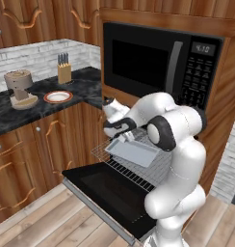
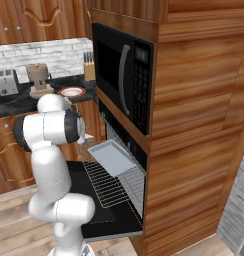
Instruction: Take the baked cake out of the oven and place it on the plate for cooling. Then close the oven door.
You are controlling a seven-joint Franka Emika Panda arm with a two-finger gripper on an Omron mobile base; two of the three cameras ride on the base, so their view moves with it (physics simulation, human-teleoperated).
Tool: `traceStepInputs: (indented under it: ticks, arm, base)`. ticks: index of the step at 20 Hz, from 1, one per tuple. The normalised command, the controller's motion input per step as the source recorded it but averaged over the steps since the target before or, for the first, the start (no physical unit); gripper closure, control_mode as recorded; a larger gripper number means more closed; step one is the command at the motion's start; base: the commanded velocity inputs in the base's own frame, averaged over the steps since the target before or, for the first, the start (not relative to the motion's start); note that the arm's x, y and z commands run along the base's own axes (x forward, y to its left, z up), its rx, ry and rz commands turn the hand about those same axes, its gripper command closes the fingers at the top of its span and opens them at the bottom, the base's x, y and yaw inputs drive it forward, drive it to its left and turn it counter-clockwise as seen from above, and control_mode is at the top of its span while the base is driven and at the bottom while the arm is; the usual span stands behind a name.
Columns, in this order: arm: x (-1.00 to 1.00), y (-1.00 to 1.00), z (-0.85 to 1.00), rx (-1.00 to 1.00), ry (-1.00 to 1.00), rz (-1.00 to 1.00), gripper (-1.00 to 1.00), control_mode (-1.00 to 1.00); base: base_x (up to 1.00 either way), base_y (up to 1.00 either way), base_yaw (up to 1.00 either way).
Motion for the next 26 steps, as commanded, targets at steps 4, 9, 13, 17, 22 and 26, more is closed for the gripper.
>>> traceStepInputs:
  ticks: [4,9,13,17,22,26]
  arm:
    - [-0.83,0.0,0.92,0.26,0.0,0.0,1.0,-1.0]
    - [-0.51,0.0,0.55,0.26,0.0,0.0,1.0,-1.0]
    - [-0.19,0.0,0.14,0.15,0.0,0.0,1.0,-1.0]
    - [0.0,0.0,0.0,0.0,0.0,0.0,1.0,1.0]
    - [0.0,0.0,0.0,0.0,0.0,0.0,1.0,1.0]
    - [0.0,0.0,0.0,0.0,0.0,0.0,1.0,1.0]
  base:
    - [0.0,0.0,0.0]
    - [0.0,0.0,0.0]
    - [0.0,0.0,0.0]
    - [-0.89,0.23,0.0]
    - [-0.73,0.94,-0.01]
    - [0.2,1.0,-0.09]
